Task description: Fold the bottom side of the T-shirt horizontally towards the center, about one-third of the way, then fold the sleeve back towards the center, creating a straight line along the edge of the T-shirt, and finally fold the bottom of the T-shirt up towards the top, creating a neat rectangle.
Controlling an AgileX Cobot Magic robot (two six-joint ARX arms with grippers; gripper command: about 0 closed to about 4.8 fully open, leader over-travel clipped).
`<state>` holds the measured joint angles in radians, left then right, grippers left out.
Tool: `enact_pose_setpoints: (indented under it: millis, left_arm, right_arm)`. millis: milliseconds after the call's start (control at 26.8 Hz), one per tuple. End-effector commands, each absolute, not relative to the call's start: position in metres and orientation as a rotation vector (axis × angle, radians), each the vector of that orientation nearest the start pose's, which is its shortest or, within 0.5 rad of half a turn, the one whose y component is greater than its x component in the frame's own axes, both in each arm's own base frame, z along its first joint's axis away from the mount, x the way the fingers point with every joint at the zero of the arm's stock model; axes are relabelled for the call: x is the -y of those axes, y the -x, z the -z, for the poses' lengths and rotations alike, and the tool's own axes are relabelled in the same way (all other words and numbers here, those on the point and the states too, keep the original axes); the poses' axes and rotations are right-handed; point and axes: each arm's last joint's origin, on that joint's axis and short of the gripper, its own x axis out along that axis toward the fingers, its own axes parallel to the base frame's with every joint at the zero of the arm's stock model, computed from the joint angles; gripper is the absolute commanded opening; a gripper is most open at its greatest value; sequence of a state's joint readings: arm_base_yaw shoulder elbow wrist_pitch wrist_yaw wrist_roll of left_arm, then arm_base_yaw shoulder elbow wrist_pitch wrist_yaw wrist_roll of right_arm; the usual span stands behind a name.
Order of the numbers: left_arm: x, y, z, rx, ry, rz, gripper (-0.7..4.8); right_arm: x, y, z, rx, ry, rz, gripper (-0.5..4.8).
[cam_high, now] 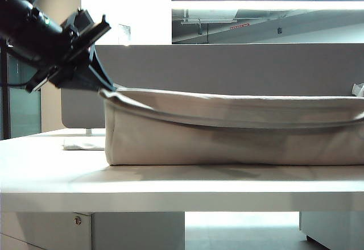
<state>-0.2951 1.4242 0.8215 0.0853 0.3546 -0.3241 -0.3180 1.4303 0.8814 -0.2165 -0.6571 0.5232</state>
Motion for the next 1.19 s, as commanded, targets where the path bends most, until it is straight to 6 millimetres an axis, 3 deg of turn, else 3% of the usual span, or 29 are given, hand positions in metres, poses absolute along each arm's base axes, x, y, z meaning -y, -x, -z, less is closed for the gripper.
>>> enact_pose_setpoints:
  millis: [37,597,1194]
  left_arm:
    - [0.098,-0.289,-0.228,-0.616,0.297,0.537,-0.06]
    - [0.105,-0.318,-0.233,-0.592,0.254,0.515,-0.06]
    - [0.095,-0.348,-0.238,-0.597,0.240,0.471,-0.06]
  right_arm:
    - [0.074,-0.287,-0.233,-0.732,-0.842,-0.152,-0.02]
    - [0.075,-0.316,-0.228,-0.758,-0.837,-0.161,-0.02]
    - [0.079,-0.347,-0.242,-0.729,-0.816,-0.188,-0.02]
